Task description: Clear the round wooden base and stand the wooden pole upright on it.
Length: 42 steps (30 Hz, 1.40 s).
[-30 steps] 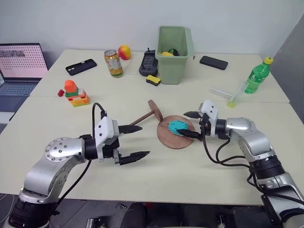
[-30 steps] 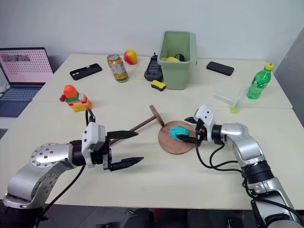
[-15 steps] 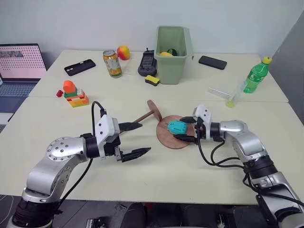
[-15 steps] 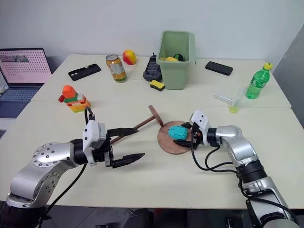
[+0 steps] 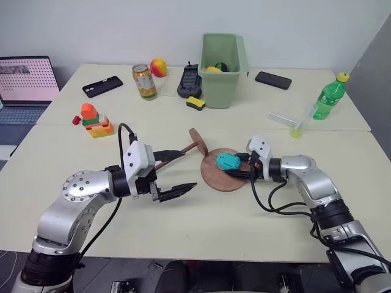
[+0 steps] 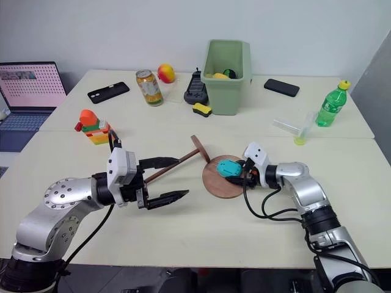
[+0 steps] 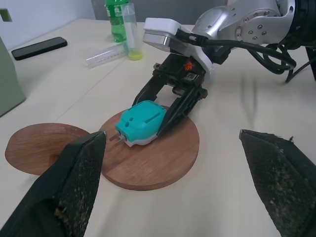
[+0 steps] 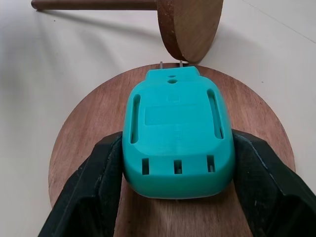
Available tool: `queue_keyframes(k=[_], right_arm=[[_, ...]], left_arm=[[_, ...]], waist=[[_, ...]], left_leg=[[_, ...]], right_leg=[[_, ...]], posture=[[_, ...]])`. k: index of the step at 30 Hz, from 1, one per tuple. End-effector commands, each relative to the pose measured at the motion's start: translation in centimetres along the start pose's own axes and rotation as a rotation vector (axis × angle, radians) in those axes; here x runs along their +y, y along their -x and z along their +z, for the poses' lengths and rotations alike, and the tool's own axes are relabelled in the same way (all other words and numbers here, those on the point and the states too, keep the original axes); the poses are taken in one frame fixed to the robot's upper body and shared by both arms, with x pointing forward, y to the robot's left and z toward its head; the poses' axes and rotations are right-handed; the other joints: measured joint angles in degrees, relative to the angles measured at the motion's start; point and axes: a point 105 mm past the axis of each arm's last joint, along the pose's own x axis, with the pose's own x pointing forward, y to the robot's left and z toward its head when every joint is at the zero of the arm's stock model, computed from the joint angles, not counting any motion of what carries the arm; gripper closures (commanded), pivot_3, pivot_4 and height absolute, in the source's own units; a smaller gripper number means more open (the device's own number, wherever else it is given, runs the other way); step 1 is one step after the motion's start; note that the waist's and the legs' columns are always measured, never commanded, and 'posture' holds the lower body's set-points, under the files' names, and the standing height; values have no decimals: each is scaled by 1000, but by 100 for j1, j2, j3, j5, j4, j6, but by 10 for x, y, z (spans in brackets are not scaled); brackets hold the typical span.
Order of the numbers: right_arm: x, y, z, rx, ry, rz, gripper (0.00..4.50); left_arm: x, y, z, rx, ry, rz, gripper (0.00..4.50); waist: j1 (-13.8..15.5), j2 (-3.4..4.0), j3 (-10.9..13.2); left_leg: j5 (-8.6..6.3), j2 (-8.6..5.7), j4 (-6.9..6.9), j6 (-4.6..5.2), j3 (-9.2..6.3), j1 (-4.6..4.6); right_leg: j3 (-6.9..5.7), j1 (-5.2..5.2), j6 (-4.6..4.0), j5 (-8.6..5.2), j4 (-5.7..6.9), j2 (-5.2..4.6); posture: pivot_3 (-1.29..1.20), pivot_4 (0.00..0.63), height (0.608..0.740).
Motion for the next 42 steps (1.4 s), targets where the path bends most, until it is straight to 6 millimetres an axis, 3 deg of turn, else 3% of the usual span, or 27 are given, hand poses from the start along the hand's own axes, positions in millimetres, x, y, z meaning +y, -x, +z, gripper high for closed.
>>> queue_keyframes(k=[1,4,7,9,14,16,20,25,28,32,34,37,42], right_arm=[[-18,18,32,-124,7,-117,1751],[-66,43,48,-226,-63,-387,1751],[-112,61,36,-179,-105,-666,1751],[-128,65,29,-144,-143,-758,1751],[-134,52,16,-37,-165,-731,1751],[-135,51,14,-25,-173,-728,1049],[-136,55,13,-15,-163,-731,121],[-136,67,25,-67,-131,-736,25],[-128,75,44,-150,-96,-711,25],[-88,81,75,-274,-49,-550,25],[-57,83,77,-258,48,-448,25],[-14,80,79,-286,35,-285,25],[46,74,63,-269,-26,-78,25]], left_arm=[[-3,-2,8,-26,-22,-19,0],[-2,-2,10,-30,-22,-16,0],[-3,-5,10,-34,-23,-27,0],[-3,-7,10,-37,-22,-39,0],[1,-9,11,-37,-34,-42,0],[2,-9,11,-37,-36,-43,0],[1,-9,11,-36,-37,-45,0],[2,-8,12,-37,-37,-41,0],[7,-5,13,-30,-34,-29,0],[30,8,17,23,-36,21,0],[45,15,23,61,-23,35,0],[67,22,18,224,-15,68,0],[90,16,-4,447,31,12,0]], waist=[[0,1,0],[2,1,1],[1,2,1],[2,1,1],[-18,2,1],[-23,3,2],[-24,4,2],[-15,4,2],[-1,4,2],[0,4,2],[15,4,2],[20,3,3],[2,5,3]], left_leg=[[0,0,0,0,0,0],[0,0,0,0,-1,-1],[0,-2,2,0,5,1],[1,-9,0,0,13,3],[0,-7,-7,0,23,-1],[0,-3,-7,1,25,-2],[0,0,-6,1,30,-1],[0,0,-5,1,28,-3],[0,0,-5,1,31,-3],[0,3,-5,1,16,-11],[0,2,-5,1,8,-11],[0,-6,-4,2,-5,-14],[0,-22,-4,2,3,-6]], right_leg=[[0,0,0,0,0,0],[-1,1,0,0,0,0],[3,0,0,0,4,0],[4,-1,-1,0,4,1],[12,-8,-1,0,-3,1],[14,-11,-1,0,-2,0],[14,-13,-1,0,1,-1],[13,-13,-1,1,1,0],[13,-13,-1,1,1,0],[10,-13,-1,0,-1,0],[4,-13,-1,0,1,0],[-9,-9,0,0,-2,7],[-13,-5,0,0,1,21]], posture=[[0,150,740],[0,150,740],[0,150,740],[0,150,740],[0,150,740],[0,150,740],[0,150,740],[0,150,740],[0,150,740],[0,150,740],[0,150,740],[0,150,740],[0,150,740]])
